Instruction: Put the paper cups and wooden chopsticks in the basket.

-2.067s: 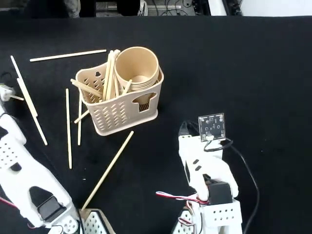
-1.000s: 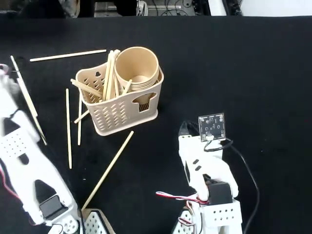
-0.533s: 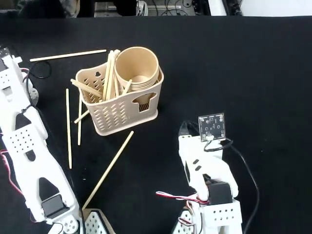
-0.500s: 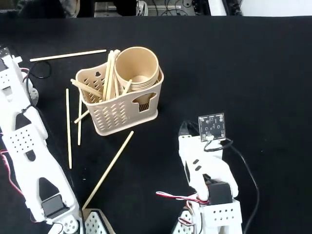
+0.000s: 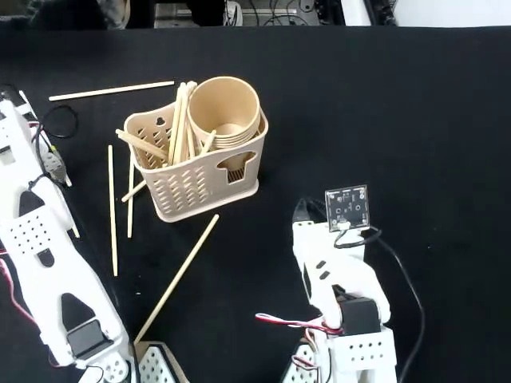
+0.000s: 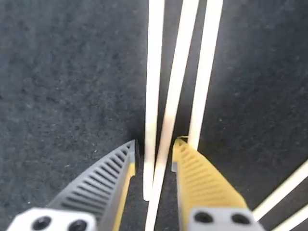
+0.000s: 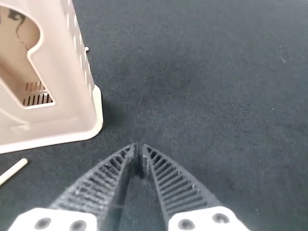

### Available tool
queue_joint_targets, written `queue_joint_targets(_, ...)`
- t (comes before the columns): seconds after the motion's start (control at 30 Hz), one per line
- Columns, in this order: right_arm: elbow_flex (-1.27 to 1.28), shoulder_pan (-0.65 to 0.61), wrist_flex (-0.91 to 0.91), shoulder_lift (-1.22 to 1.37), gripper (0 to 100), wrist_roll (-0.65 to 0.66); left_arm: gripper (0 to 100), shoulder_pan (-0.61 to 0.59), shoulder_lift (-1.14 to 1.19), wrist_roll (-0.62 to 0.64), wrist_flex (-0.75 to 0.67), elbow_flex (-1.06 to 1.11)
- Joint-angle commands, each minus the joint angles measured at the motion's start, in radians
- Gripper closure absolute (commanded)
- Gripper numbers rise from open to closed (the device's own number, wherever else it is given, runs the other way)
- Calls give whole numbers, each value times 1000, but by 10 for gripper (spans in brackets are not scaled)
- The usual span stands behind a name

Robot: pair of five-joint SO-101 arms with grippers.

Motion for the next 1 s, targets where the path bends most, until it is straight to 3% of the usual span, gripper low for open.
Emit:
queue_joint_targets(0.0, -4, -9, 3, -85, 983, -5, 977, 2, 72, -12, -41, 13)
queue_joint_targets(0.4, -4, -9, 3, -85, 983, -5, 971, 8, 60, -11, 23, -137)
queue_joint_targets(0.6, -4, -9, 3, -85, 983, -5, 971, 8, -120, -11, 23, 2)
queue_joint_targets(0.97, -4, -9, 3, -85, 983, -5, 971, 22, -687, -11, 17, 447)
